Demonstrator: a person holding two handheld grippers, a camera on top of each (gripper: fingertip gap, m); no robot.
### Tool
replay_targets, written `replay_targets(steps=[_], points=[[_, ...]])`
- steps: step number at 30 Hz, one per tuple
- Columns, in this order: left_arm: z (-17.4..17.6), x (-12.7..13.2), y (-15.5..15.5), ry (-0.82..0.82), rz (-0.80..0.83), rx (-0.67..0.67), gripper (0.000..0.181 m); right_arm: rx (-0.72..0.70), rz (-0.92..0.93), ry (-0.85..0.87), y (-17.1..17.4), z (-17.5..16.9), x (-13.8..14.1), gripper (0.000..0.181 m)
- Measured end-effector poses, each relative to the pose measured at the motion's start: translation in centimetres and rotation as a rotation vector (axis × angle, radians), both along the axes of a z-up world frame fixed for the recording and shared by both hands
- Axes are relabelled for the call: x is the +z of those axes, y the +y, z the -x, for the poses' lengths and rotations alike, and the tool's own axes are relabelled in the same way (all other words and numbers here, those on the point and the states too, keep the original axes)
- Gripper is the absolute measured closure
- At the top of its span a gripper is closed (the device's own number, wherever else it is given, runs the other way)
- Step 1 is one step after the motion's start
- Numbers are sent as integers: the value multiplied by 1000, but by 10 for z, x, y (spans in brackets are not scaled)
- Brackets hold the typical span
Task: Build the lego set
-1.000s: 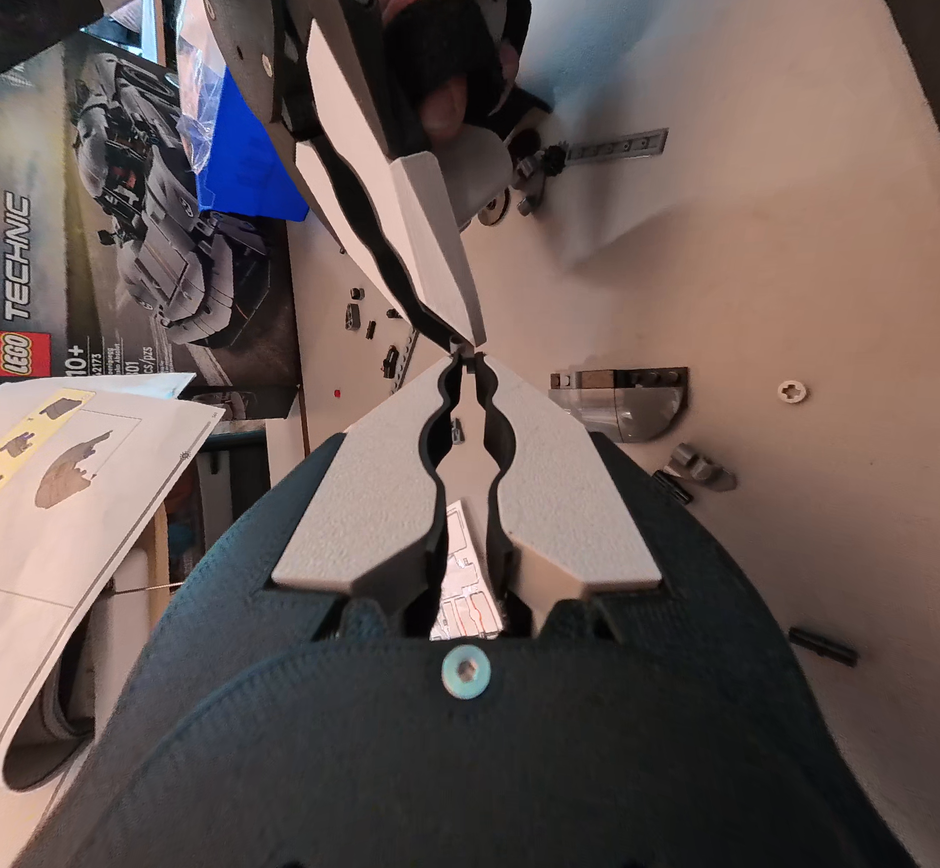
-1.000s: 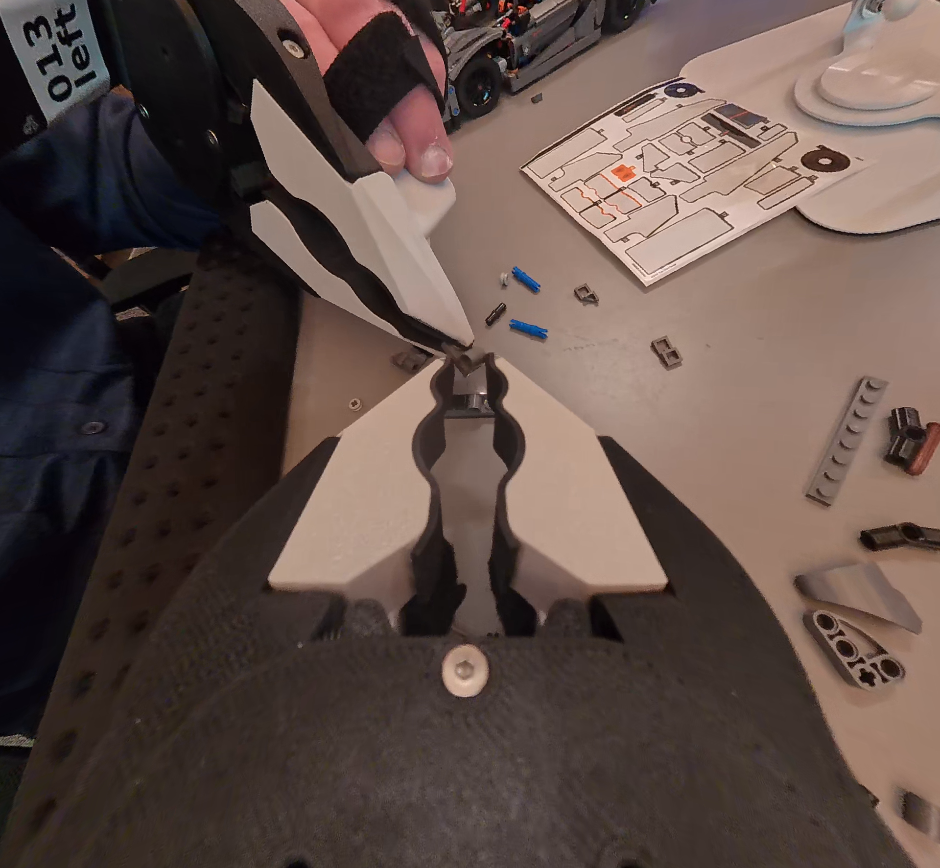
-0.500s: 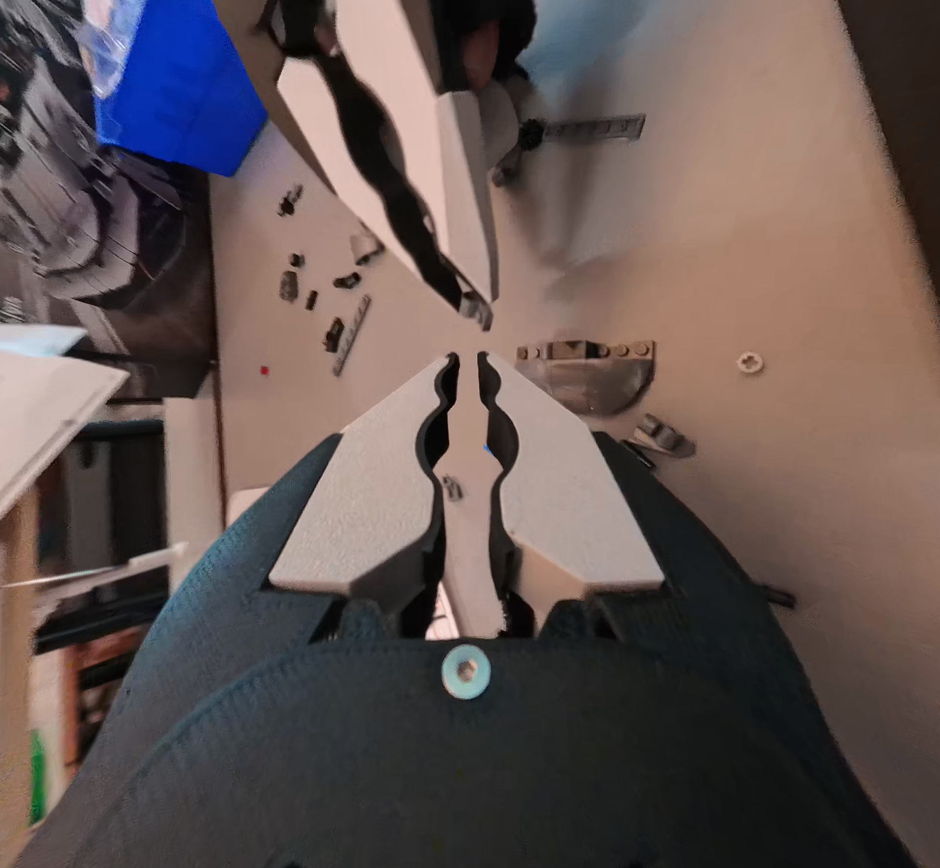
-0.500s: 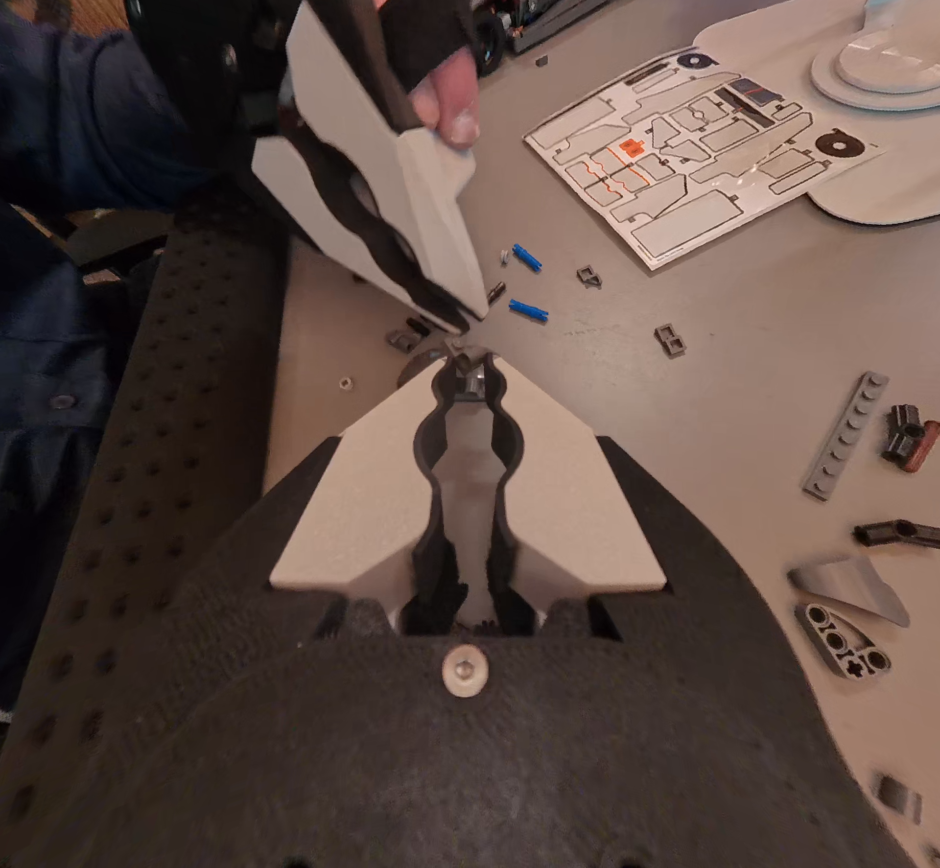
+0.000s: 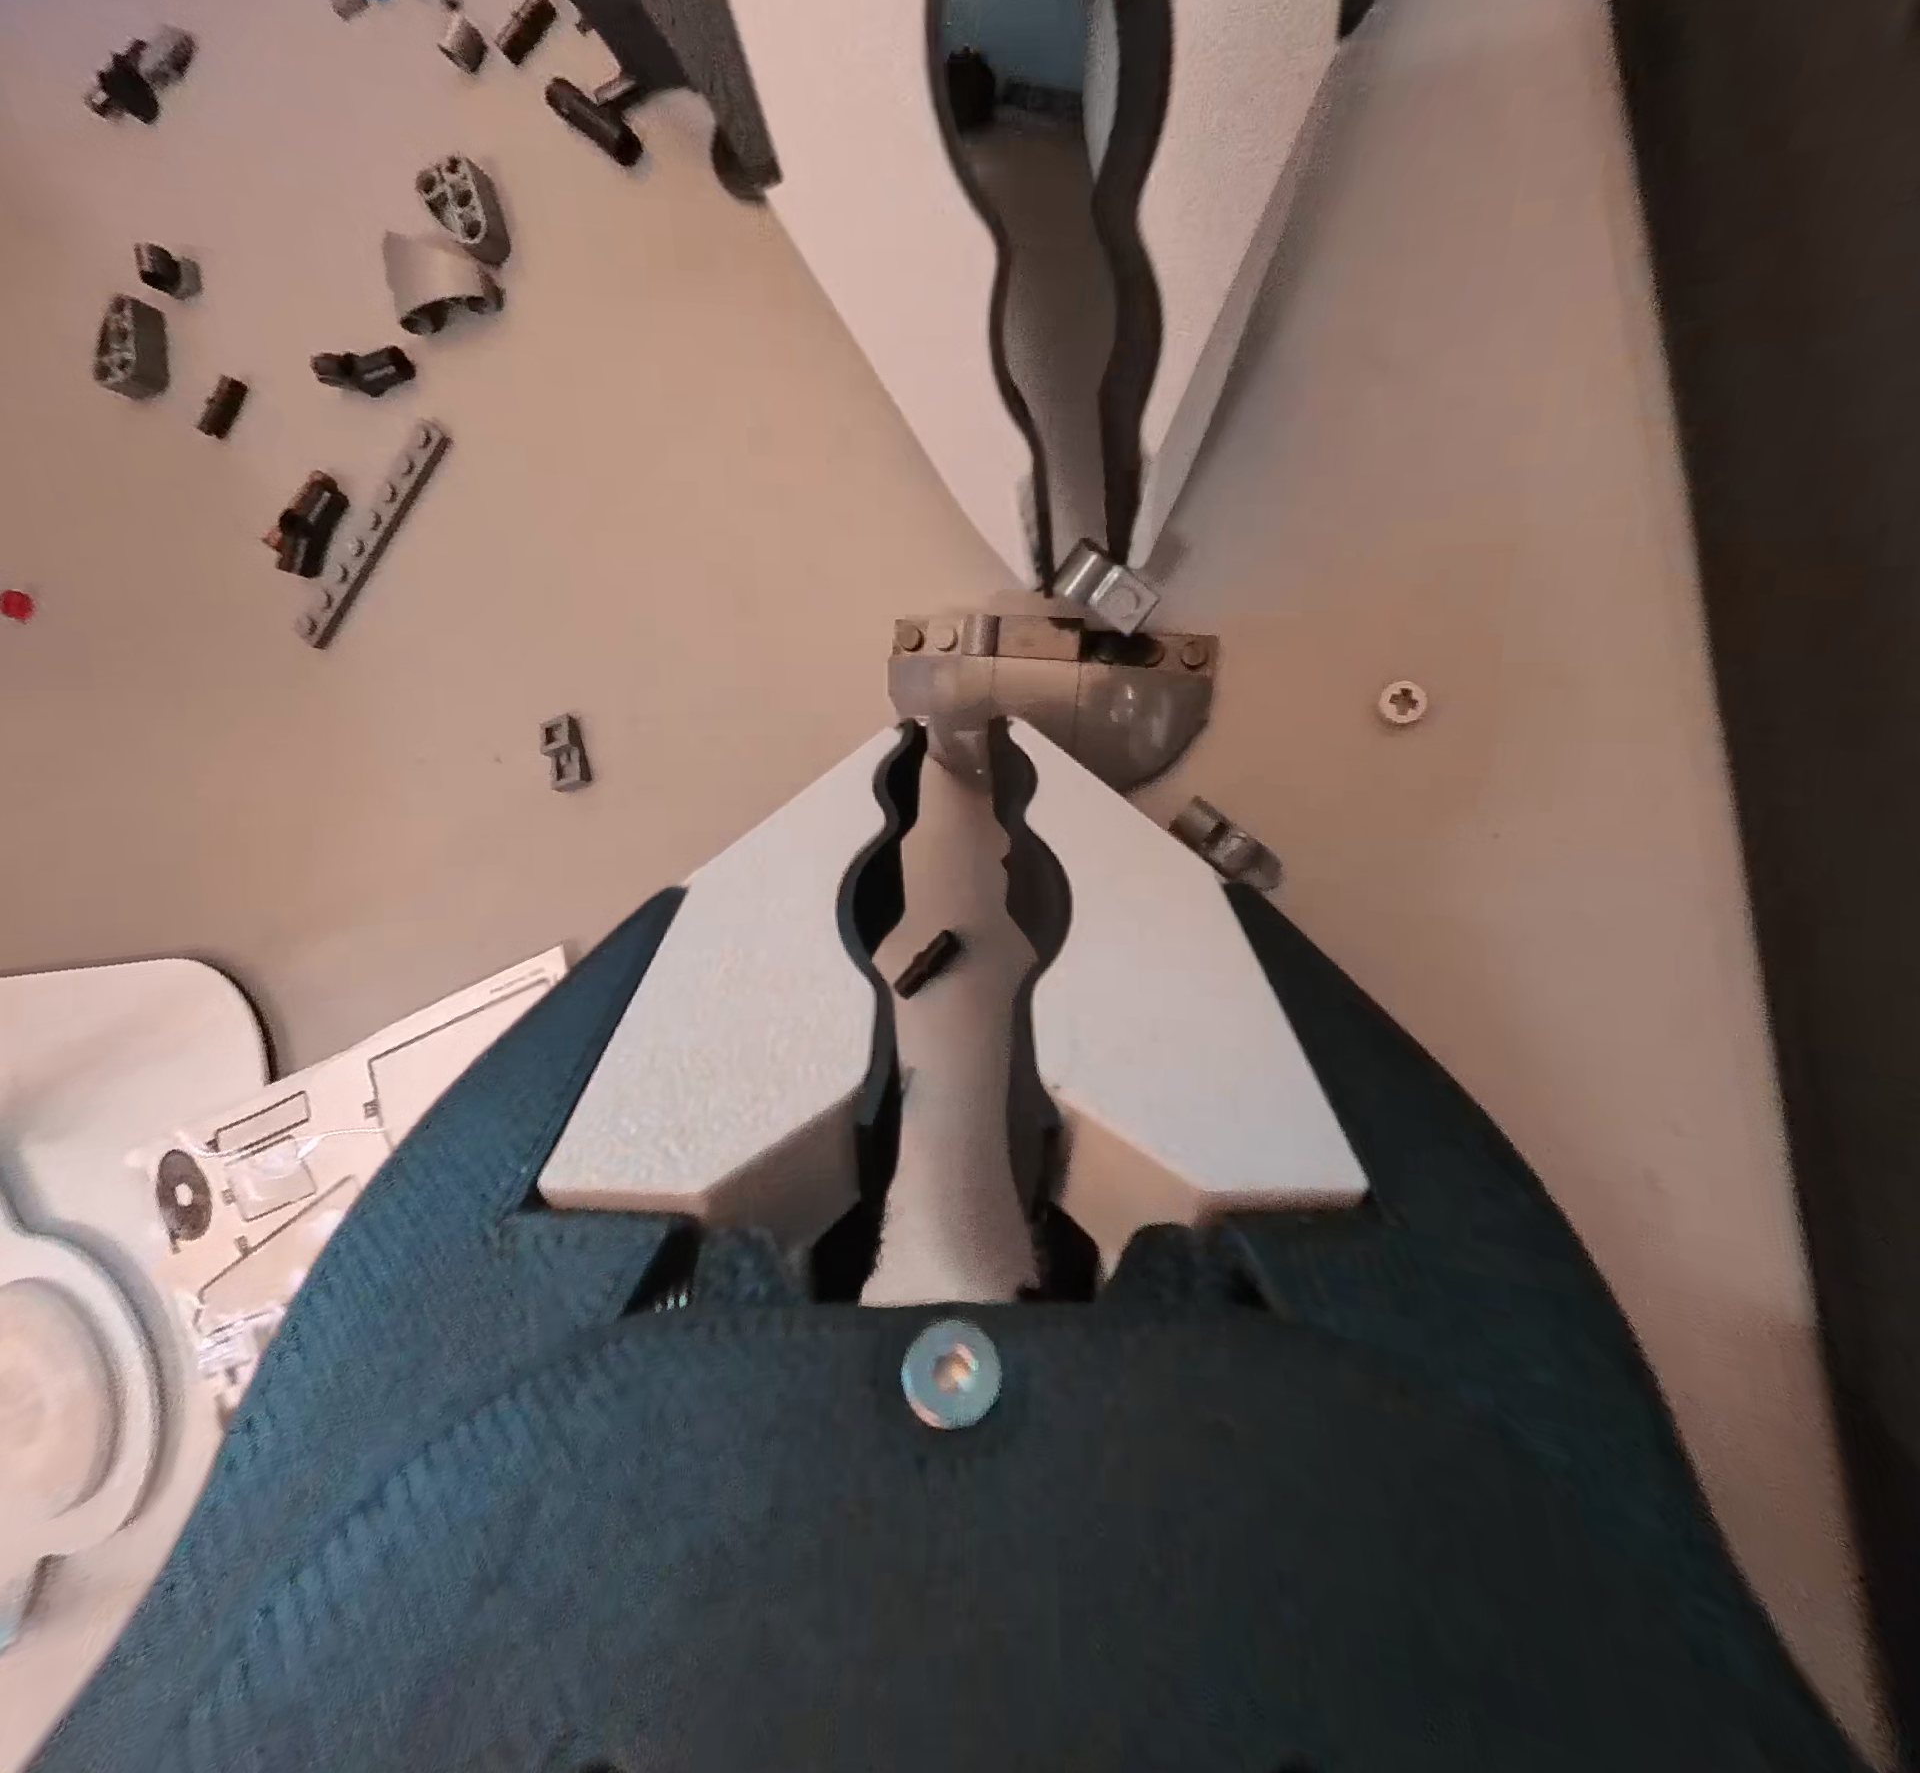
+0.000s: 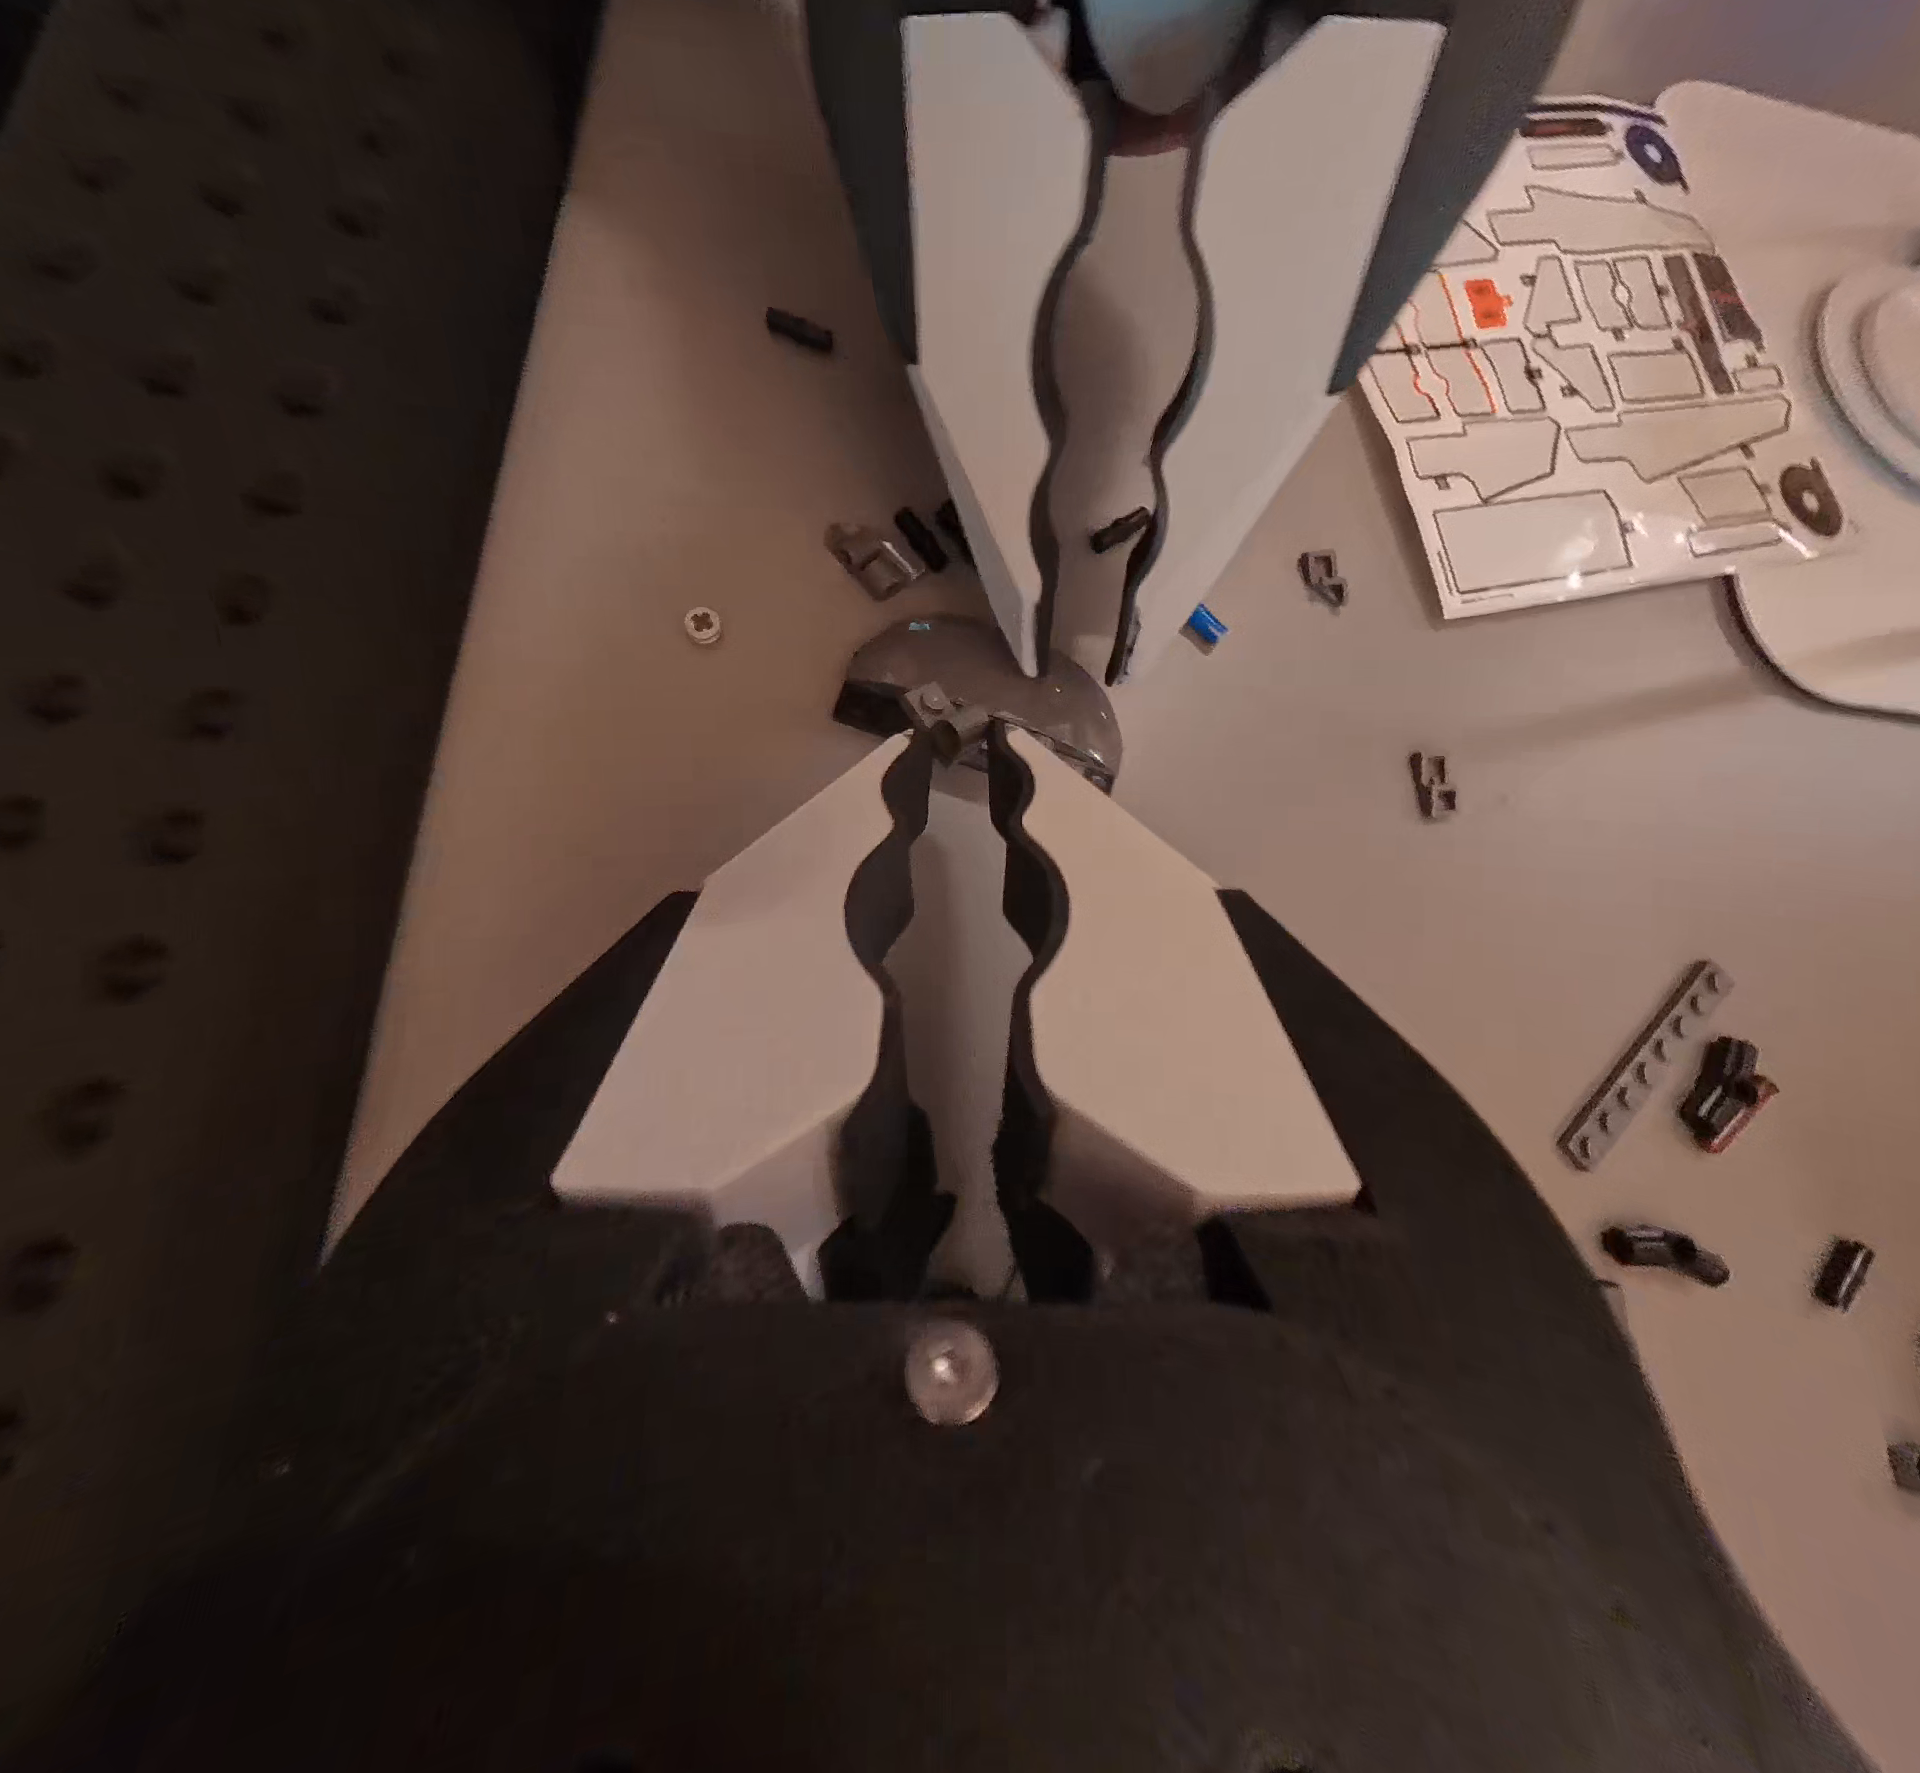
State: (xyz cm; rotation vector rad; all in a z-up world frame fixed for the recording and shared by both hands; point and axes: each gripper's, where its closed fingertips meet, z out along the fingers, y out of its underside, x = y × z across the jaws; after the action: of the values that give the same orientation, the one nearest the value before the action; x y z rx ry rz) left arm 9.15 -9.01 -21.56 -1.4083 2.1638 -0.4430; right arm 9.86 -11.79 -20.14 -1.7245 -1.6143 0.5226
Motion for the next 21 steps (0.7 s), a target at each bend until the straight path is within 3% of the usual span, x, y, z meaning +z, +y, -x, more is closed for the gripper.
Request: replay_targets(steps=[9,21], points=[[3,-11,-5,50,24,-19,171,74,-128,-111,-8,7,-10,172],[-2,-7,-9,22,69,-11,168,92,-103,-144,-15,-6,-12,172]])
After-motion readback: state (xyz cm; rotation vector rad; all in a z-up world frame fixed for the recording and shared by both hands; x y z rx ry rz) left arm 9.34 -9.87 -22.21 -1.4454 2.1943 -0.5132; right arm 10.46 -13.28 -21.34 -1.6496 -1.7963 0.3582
